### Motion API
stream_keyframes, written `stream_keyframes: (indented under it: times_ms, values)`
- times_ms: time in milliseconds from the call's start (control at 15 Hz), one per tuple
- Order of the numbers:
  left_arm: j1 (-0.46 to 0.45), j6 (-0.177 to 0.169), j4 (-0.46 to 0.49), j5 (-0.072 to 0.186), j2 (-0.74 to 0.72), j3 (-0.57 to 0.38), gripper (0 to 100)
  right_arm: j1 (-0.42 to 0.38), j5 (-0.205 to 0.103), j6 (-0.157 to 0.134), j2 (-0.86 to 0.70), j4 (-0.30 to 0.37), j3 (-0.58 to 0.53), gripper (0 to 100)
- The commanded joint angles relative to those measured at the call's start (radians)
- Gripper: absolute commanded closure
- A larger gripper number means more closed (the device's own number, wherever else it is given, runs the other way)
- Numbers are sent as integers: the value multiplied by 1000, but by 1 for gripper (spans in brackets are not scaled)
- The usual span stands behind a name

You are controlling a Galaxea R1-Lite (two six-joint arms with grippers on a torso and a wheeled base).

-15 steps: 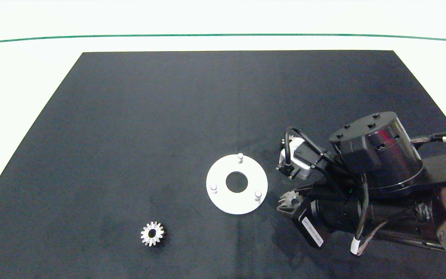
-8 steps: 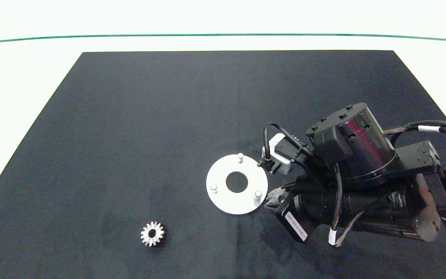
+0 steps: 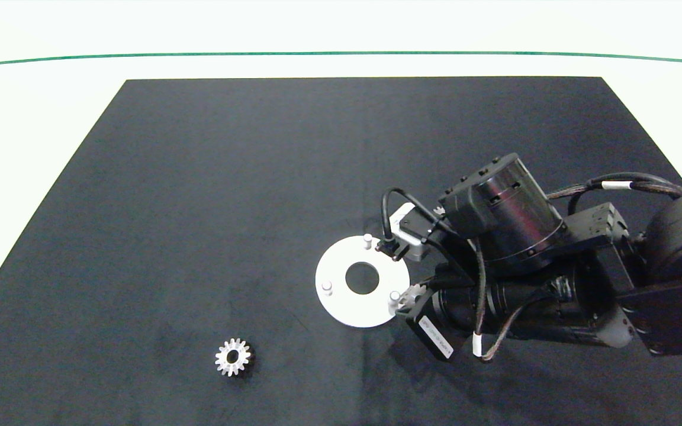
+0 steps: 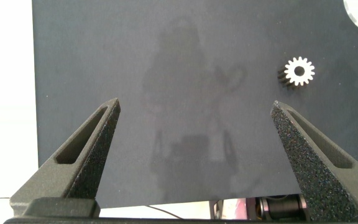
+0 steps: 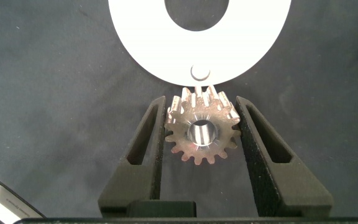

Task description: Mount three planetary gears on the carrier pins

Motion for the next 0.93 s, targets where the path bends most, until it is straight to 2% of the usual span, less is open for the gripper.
stream_keyframes:
  times_ms: [67,267,467,600,667,933]
  values:
    - [-2,0,2,0,1,0,0,0,-3,-1,34,6,-25,87]
    - [-2,0,2,0,3,0,0,3,-3,-2,43,11,-57,87]
    - [-2,0,-7,0,9,0,0,3,-3,-4,50,72,-111,87]
    - [-2,0,-13,0,11,0,0,2,-8,-6,61,75,-113,87]
    - [-2,0,-13,0,11,0,0,2,-20,-6,69,75,-114,87]
    - [-2,0,-19,0,17,-6,0,2,-22,-6,86,75,-119,87]
